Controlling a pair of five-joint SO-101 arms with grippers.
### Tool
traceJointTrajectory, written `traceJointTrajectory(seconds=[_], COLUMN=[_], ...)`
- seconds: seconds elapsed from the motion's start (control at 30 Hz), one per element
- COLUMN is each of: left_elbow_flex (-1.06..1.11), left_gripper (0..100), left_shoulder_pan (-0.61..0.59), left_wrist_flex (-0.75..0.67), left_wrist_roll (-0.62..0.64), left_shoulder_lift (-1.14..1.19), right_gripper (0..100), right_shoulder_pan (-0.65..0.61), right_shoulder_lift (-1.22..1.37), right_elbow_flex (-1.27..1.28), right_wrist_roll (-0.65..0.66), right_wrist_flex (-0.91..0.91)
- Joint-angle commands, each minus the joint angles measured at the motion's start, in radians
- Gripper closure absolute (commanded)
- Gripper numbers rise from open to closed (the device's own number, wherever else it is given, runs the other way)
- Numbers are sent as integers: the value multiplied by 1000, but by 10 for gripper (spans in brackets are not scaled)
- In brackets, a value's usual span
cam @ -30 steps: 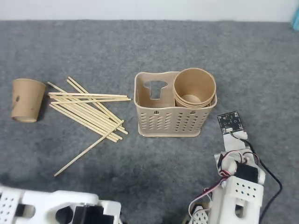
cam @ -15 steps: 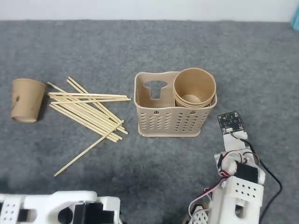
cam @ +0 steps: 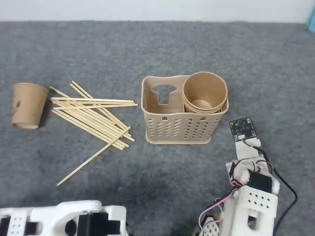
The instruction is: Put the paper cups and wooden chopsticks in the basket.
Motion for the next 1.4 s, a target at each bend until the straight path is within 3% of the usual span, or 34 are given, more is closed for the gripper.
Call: traceJointTrajectory(seconds=[0.0,0.1,0.23,0.4,0.53,0.7,0.87,1.0,1.2,1.37], left_elbow_flex=[-36,-97,-243,-479,-585,-575,-461,-367,-321,-328], left_gripper=[987,987,987,988,988,988,988,988,981,816], left_shoulder_pan=[28,57,132,267,423,643,756,763,760,760], left_wrist_flex=[2,107,379,744,895,876,703,634,647,747], left_wrist_roll=[-11,-9,26,284,543,838,1062,1071,1034,962], left_shoulder_lift=[-15,-15,-15,-15,-15,-9,-15,-15,-17,-17], right_gripper=[837,837,837,837,837,837,837,837,837,837], right_shoulder_pan=[2,2,2,2,2,2,2,2,-25,-48], right_shoulder_lift=[-21,-21,-21,-21,-21,-21,-21,-21,-21,-21], right_elbow_flex=[-2,-2,-2,-2,-2,-2,-2,-2,-2,0], right_wrist_roll=[14,14,14,14,14,14,14,14,15,15], right_wrist_flex=[-1,-1,-1,-1,-1,-1,-2,-5,-8,-8])
